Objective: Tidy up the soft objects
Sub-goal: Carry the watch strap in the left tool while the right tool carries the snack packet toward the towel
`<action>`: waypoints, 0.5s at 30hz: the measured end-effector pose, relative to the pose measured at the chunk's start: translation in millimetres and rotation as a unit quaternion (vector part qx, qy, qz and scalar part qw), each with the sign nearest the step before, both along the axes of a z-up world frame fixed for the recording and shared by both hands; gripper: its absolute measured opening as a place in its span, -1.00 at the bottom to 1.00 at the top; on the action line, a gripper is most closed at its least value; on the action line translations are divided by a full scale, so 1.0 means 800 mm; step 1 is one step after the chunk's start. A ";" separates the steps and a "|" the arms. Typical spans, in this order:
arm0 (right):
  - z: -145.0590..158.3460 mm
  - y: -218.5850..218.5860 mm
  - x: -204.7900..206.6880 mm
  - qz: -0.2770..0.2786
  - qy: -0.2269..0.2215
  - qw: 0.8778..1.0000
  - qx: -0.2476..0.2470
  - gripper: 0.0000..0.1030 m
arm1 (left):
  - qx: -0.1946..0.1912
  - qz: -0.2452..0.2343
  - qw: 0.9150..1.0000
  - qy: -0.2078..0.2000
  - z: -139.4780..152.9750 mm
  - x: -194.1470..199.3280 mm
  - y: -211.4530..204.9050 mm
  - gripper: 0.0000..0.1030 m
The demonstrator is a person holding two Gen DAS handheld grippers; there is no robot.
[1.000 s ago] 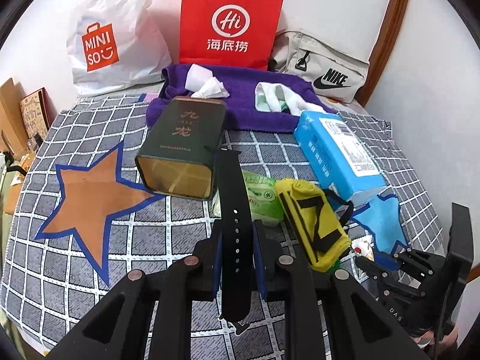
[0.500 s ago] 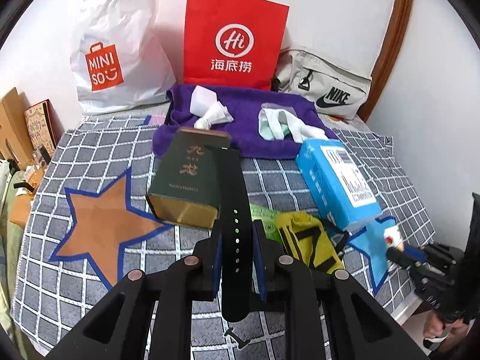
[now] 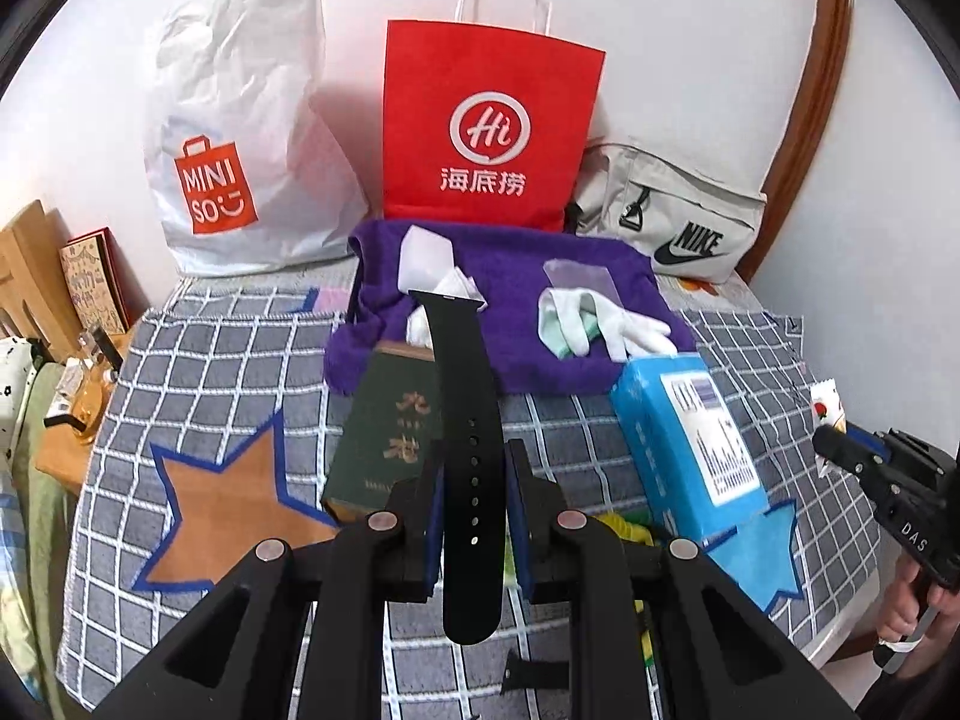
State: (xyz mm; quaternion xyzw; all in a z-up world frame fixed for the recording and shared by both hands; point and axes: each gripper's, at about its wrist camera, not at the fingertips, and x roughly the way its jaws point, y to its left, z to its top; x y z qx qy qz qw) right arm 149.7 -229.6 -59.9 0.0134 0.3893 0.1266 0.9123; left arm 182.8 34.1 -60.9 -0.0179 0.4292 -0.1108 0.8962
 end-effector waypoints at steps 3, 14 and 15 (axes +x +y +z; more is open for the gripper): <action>0.007 -0.001 0.019 -0.001 -0.003 1.000 0.005 -0.75 | -0.001 0.006 1.000 -0.001 0.005 0.015 0.002 -0.66; 0.020 0.001 0.079 0.001 -0.011 1.000 0.010 -0.74 | 0.001 0.017 1.000 0.007 0.004 0.058 0.000 -0.66; 0.020 0.001 0.085 0.001 -0.011 1.000 0.011 -0.74 | 0.002 0.018 1.000 0.007 0.005 0.061 0.000 -0.66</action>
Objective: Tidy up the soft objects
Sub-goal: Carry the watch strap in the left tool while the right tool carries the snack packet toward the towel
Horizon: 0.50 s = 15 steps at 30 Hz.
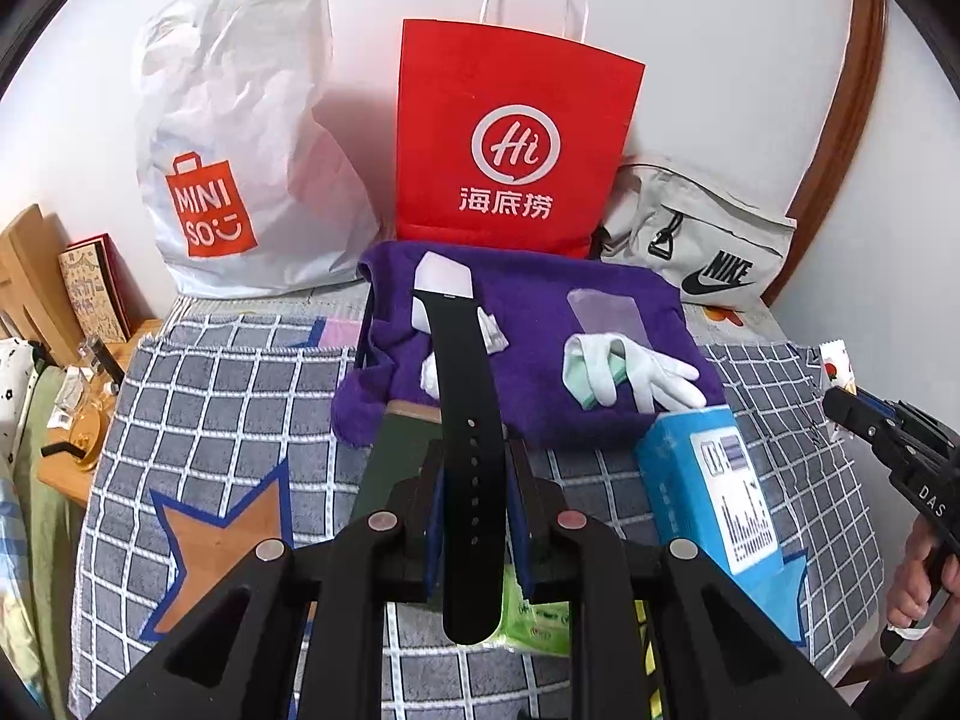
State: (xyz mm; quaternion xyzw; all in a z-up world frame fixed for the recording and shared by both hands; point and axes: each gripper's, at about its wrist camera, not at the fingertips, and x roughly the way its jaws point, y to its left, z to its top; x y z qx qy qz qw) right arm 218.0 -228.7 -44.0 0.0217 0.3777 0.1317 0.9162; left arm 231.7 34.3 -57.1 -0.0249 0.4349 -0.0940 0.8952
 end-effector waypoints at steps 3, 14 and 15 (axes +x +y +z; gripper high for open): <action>-0.003 0.001 0.016 0.002 0.002 1.000 0.003 -0.74 | 0.002 0.001 1.000 0.000 0.000 0.010 0.001 -0.66; 0.004 0.002 0.097 0.002 -0.006 1.000 0.014 -0.73 | 0.016 0.010 1.000 0.011 -0.007 0.047 0.004 -0.66; 0.004 0.003 0.103 0.002 -0.005 1.000 0.015 -0.72 | 0.014 0.011 1.000 0.012 -0.008 0.051 0.004 -0.66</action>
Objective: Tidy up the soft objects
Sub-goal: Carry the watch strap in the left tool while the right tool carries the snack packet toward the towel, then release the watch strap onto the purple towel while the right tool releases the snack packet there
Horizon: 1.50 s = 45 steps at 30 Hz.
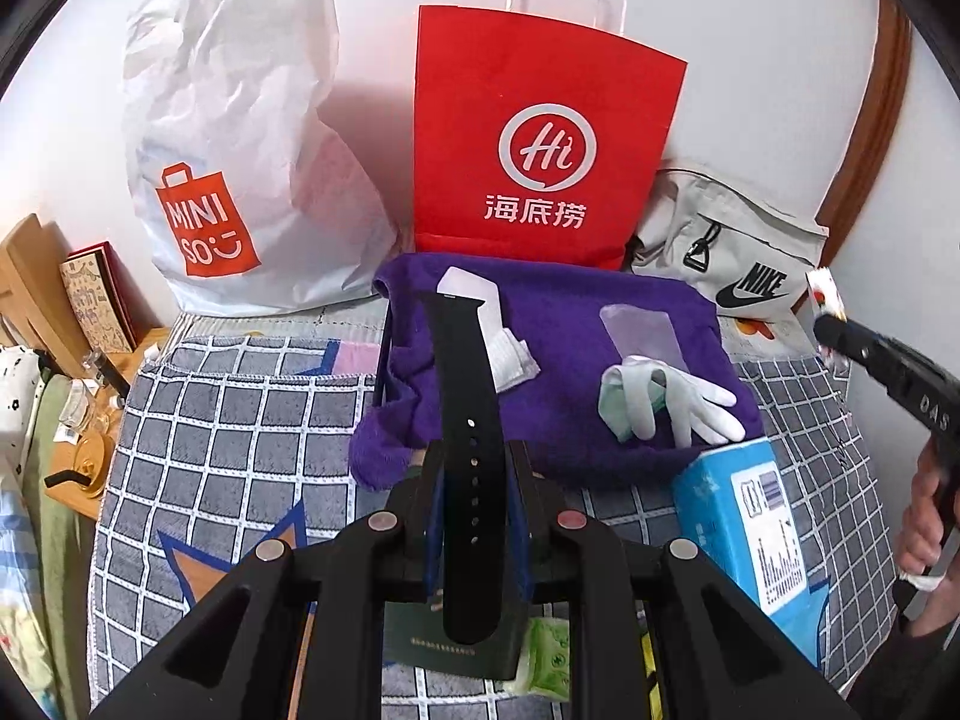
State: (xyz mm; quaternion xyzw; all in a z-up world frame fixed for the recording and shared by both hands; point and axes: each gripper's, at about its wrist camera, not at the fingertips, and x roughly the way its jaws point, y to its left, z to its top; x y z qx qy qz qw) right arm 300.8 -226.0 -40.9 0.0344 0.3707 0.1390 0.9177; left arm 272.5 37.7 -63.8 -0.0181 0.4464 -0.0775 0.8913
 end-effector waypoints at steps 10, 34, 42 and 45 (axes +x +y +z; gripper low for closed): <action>-0.009 0.016 0.052 0.013 0.001 1.000 0.004 -0.71 | -0.007 -0.002 1.000 0.011 -0.016 0.036 0.000 -0.66; -0.126 -0.001 0.132 0.014 0.107 0.994 -0.027 -0.69 | -0.007 -0.040 0.998 0.048 -0.075 0.134 -0.044 -0.65; -0.151 -0.004 0.142 0.015 0.141 0.990 -0.014 -0.67 | 0.007 -0.047 0.997 0.066 -0.092 0.151 -0.062 -0.65; -0.158 -0.004 0.146 0.014 0.151 0.988 -0.010 -0.67 | 0.015 -0.048 0.996 0.074 -0.101 0.156 -0.064 -0.65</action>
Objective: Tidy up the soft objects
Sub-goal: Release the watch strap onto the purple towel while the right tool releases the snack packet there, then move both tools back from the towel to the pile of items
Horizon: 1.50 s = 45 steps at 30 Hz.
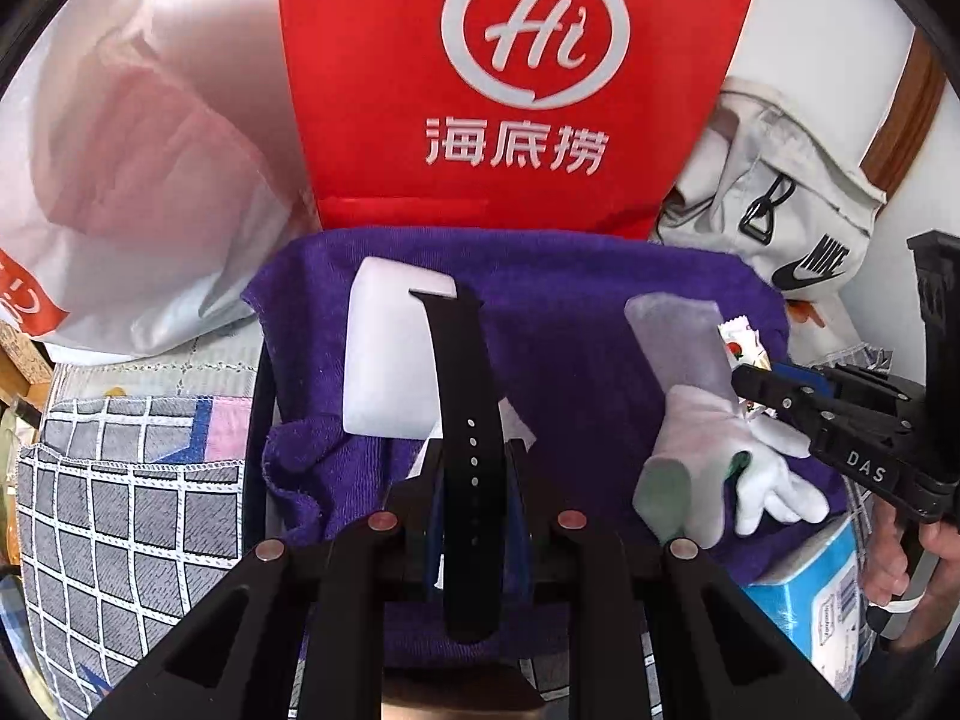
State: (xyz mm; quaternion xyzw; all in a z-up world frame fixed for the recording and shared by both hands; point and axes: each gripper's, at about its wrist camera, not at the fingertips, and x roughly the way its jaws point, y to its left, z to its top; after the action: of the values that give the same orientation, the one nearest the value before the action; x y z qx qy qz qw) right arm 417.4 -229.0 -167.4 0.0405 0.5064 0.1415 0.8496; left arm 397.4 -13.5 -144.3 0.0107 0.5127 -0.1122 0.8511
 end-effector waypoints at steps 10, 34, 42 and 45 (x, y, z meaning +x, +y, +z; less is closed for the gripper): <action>-0.013 0.001 0.006 0.000 0.024 1.000 0.007 -0.61 | -0.011 -0.002 1.000 0.022 -0.014 0.011 0.002 -0.65; 0.070 0.018 -0.089 -0.005 -0.052 0.998 0.021 0.40 | -0.027 0.037 0.999 -0.005 0.050 -0.063 0.050 -0.13; 0.077 0.047 -0.200 0.020 -0.035 0.998 0.040 0.40 | -0.035 0.055 0.998 -0.021 0.069 -0.142 0.071 -0.09; 0.075 0.060 -0.239 0.030 -0.025 0.998 0.049 0.40 | -0.039 0.062 0.997 -0.023 0.071 -0.168 0.079 -0.07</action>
State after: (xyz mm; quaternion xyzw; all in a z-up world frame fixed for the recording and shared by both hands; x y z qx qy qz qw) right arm 226.4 -181.1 -107.1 0.0636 0.4781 0.1924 0.8546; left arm 263.0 49.3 -87.6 -0.0516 0.4881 -0.0791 0.8676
